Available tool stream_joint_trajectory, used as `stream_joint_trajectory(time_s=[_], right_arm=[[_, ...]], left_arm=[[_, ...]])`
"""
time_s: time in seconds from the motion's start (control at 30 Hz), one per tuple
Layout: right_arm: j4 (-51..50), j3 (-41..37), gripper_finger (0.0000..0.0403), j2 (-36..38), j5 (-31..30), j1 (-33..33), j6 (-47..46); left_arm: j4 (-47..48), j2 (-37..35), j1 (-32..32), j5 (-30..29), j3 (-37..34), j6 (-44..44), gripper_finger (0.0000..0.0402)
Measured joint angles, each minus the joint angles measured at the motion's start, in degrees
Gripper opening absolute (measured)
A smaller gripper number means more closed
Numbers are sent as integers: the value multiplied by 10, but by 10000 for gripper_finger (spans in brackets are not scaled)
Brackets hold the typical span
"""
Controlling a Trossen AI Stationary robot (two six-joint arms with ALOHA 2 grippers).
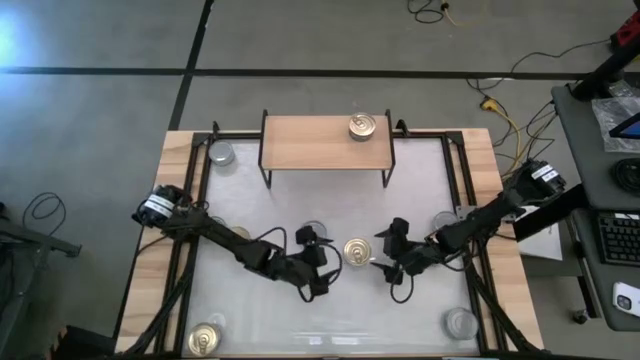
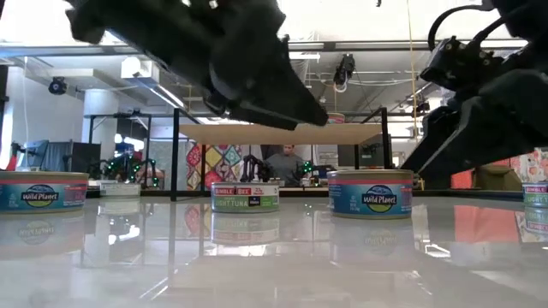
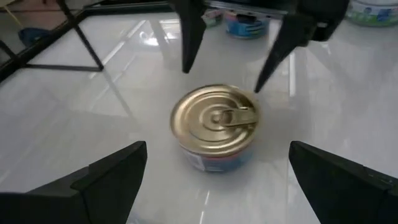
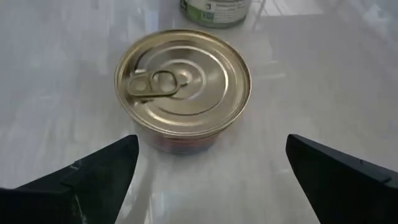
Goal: Stack canned seafood by type on shelf
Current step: Put the blue tuna can on the shelf
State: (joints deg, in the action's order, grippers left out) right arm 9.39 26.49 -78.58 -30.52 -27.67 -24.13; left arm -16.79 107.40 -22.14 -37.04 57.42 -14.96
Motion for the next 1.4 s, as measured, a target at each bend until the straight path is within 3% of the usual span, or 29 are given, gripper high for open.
stream_joint_trajectory(time_s=[0.2,0.47,1.07,1.4], right_arm=[[50,1,400,-39,25,0,22],[79,13,400,-94,18,3,13],[461,12,400,-300,-71,6,75],[509,31,400,-329,-69,6,100]], left_arm=[[-51,40,42,-9,-10,-6,377],[-44,58,59,14,-3,-11,377],[-48,65,59,18,-4,-40,377],[-47,67,58,16,-4,-46,377]])
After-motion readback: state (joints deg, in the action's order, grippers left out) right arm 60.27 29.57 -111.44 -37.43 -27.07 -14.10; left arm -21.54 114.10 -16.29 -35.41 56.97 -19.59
